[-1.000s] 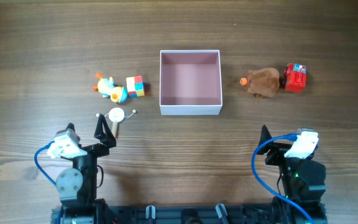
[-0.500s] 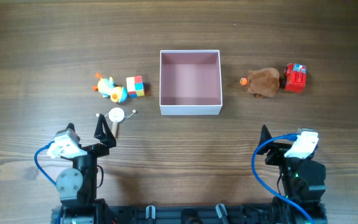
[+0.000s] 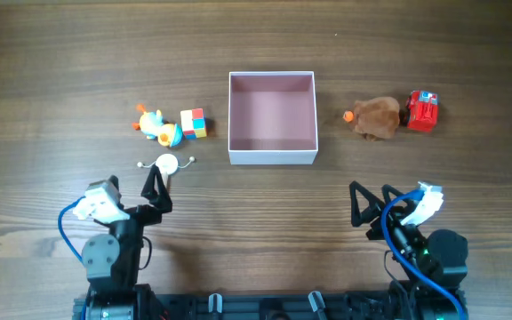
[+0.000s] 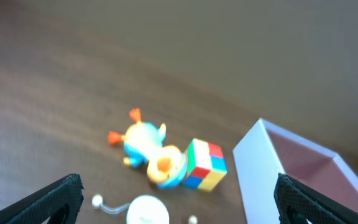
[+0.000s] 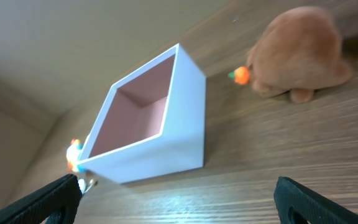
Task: Pack container
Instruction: 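Reach the right gripper to the brown plush toy and grasp it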
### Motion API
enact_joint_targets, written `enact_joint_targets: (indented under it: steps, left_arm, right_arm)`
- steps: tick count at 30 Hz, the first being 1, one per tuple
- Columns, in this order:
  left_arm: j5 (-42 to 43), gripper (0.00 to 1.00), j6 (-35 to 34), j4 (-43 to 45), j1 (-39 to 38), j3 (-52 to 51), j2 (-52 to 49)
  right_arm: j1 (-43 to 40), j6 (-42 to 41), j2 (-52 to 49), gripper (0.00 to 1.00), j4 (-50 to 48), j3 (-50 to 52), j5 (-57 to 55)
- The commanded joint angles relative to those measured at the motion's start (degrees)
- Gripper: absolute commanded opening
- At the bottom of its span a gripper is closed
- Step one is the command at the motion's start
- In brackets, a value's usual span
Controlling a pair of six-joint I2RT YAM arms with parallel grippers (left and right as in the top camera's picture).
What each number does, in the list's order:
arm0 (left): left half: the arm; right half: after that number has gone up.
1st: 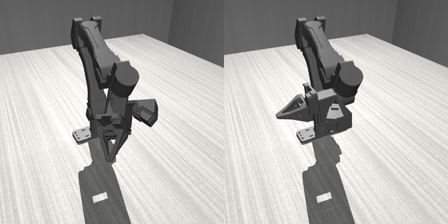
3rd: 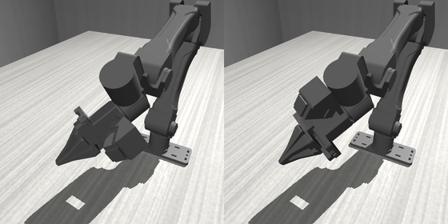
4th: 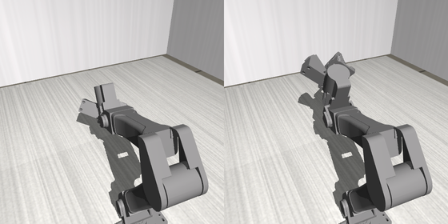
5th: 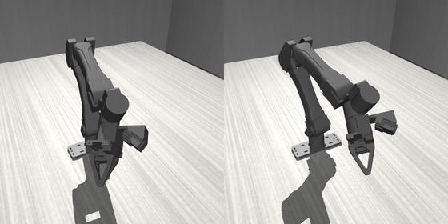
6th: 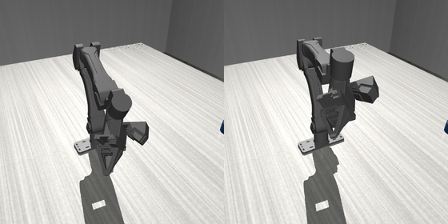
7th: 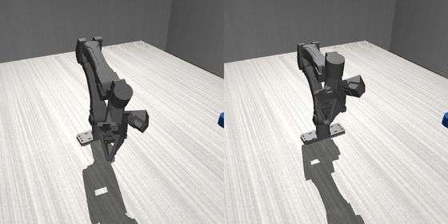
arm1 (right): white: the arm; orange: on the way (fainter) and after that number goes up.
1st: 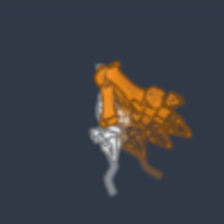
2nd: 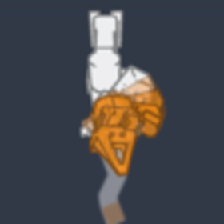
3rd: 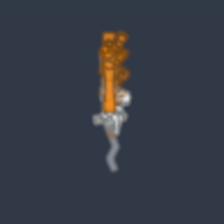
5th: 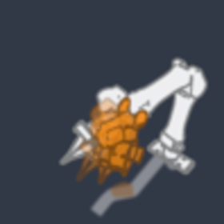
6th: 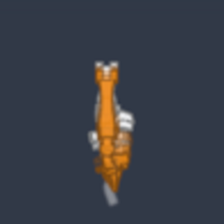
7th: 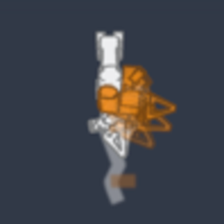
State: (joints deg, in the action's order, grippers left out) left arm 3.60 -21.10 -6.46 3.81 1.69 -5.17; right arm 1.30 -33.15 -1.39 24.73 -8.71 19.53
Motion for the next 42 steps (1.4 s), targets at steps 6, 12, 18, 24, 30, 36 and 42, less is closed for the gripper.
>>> enact_joint_targets:
  steps: [6,12,18,24,30,36,42]
  left_arm:
    - [1.8,0.99,-1.6,-5.4,-0.3,13.2,-14.0]
    - [1.3,1.00,2.3,-13.0,-0.3,29.9,-28.5]
    - [0.0,1.00,5.9,-20.3,-0.1,43.8,-42.0]
    - [-6.0,1.00,5.9,-23.6,0.0,51.7,-54.0]
    - [-11.1,1.00,5.9,-23.5,0.0,51.9,-60.0]
    - [-13.3,1.00,5.9,-24.6,-0.1,51.9,-62.8]
    - [-13.3,1.00,5.9,-24.7,-0.1,51.9,-63.6]
  right_arm:
    - [-0.2,10.8,-16.2,0.99,2.1,-12.0,2.8]
    - [-0.2,18.7,-35.6,0.99,12.1,-30.7,-2.9]
    - [-0.2,22.6,-52.0,1.00,22.7,-48.9,-6.1]
    - [-0.2,25.7,-68.1,1.00,29.9,-65.4,-17.9]
    - [-0.2,25.7,-77.5,1.00,29.0,-70.9,-16.9]
    - [-0.2,31.7,-86.0,1.00,27.0,-70.9,-17.0]
    - [-0.2,31.0,-96.5,1.00,25.9,-70.9,-17.8]
